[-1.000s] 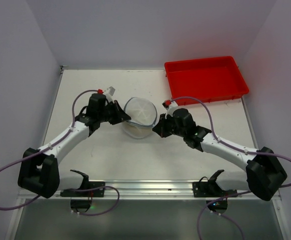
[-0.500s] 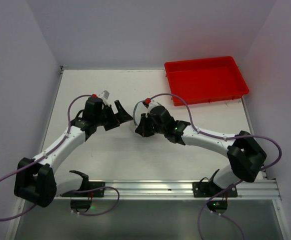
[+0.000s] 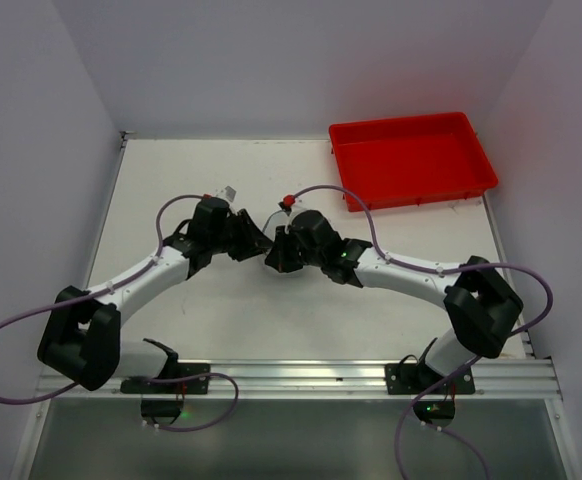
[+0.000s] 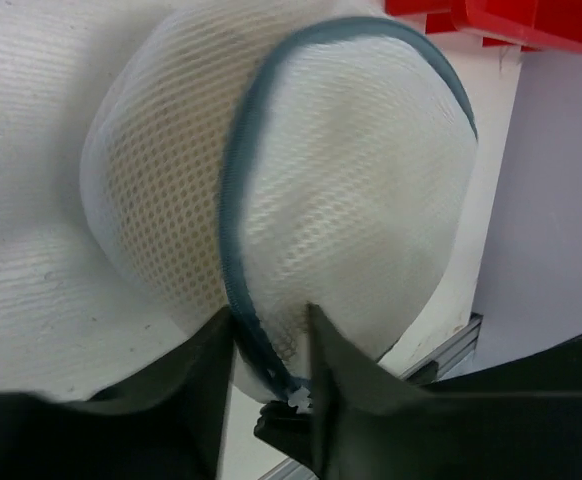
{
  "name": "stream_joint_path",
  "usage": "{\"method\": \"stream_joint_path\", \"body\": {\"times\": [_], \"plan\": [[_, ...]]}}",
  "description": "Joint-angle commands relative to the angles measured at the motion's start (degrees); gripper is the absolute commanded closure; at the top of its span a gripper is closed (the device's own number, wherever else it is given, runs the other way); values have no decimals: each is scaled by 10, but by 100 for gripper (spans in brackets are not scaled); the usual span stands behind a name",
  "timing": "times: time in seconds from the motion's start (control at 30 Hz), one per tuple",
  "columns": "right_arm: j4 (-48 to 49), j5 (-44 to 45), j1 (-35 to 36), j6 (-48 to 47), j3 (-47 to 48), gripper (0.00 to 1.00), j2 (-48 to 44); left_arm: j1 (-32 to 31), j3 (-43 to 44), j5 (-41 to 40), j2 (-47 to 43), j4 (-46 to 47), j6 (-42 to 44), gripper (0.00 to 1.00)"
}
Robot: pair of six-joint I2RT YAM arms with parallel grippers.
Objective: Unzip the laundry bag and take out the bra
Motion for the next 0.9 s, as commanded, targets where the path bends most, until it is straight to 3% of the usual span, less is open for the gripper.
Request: {"method": "stream_joint_path", "body": {"times": [0.0,0.1,0.23,0.43,0.6,0.63,0.73,0.77,0.8,0.87], "plan": [[15,16,2,1,-5,100,-30,-3,23,-9,7,25,-1,71],[12,21,1,-1,-27,100,-48,-3,25,-24,0,15,9,100],[6,37,-2,-20,-76,100,-93,6,51,-52,-6,-25,47,100],[-27,73,-23,-51,-146,100,-172,66,56,6,6,-37,125,100],[-28,38,-22,-55,-134,100,-170,78,145,24,64,-86,253,98],[-23,30,-23,-48,-128,100,-163,78,154,31,70,-91,263,95],[9,-8,-21,-21,-102,100,-128,78,174,46,71,-87,254,69],[14,-12,-20,-15,-81,100,-117,78,172,46,66,-85,232,43],[22,-21,-19,-4,-69,100,-105,78,163,44,51,-86,219,26],[27,-27,-16,6,-34,100,-74,78,146,32,27,-88,174,0]]}}
